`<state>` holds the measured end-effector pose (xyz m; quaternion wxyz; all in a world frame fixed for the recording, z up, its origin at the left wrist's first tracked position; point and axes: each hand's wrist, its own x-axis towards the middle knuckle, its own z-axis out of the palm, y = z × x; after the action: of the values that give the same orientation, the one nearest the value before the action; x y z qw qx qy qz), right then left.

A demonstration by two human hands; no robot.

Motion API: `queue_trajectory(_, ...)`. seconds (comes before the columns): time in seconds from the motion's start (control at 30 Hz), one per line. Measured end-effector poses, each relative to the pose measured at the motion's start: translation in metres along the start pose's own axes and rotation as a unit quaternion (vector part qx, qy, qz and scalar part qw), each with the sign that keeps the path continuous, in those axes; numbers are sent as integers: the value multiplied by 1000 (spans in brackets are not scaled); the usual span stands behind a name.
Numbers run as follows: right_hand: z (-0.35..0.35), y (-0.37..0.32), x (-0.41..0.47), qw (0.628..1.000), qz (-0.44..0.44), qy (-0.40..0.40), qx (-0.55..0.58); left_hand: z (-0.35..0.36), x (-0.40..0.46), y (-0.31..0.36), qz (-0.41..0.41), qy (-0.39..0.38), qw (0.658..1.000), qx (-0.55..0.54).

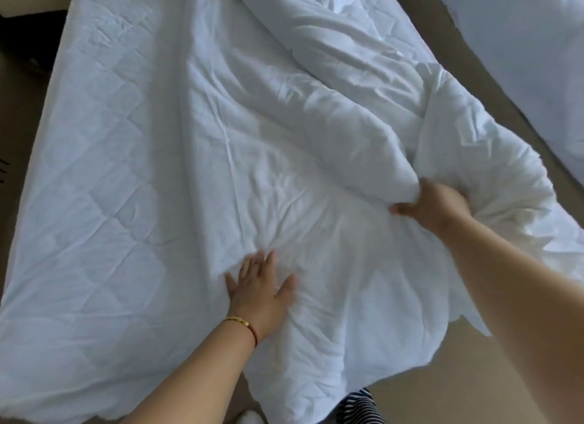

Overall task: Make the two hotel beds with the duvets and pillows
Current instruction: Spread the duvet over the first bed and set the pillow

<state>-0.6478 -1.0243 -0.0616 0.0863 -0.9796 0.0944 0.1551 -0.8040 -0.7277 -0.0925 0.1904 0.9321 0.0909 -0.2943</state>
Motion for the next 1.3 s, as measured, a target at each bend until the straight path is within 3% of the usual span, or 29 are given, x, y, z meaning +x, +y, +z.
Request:
queue_trajectory(0.1,30,-19,-35,995,-79,54,6,7,0,40,78,36,996,23)
queue_trajectory(0.2,52,-16,-72,981,-103,143,82,25,6,65,102,-2,993,61)
queue_trajectory(0.27,64,-2,-95,976,-40,169,134,34,11,68,78,-40,993,81)
queue_trajectory(0.33,78,10,-115,981,63,118,142,37,14,67,67,-43,993,88)
queue_trajectory(0.43,90,23,-124,958,185,37,218,37,16,75,73,-4,994,84)
queue_trajectory(0.5,79,29,-119,939,197,20,281,38,15,84,102,32,990,91)
queue_trajectory(0.6,53,55,-112,963,146,136,180,45,13,89,134,23,983,125)
queue_trajectory(0.67,40,69,-108,973,135,156,100,50,14,88,118,-27,981,153)
queue_trajectory(0.73,38,67,-106,979,63,179,75,47,18,92,101,-27,987,125)
queue_trajectory(0.8,36,46,-107,954,-80,274,87,36,25,105,116,8,992,57)
queue_trajectory(0.87,21,18,-97,907,-202,358,88,20,37,122,147,50,988,-24)
queue_trajectory(0.93,-12,-5,-73,894,-195,389,107,1,52,141,170,86,975,-119)
queue_trajectory(1.03,-64,-13,-8,937,-30,326,125,-28,82,168,175,92,958,-208)
queue_trajectory(1.17,-80,11,77,976,137,165,31,-53,134,197,203,139,944,-221)
queue_trajectory(1.3,-56,28,120,962,192,35,189,-80,187,231,164,131,955,-212)
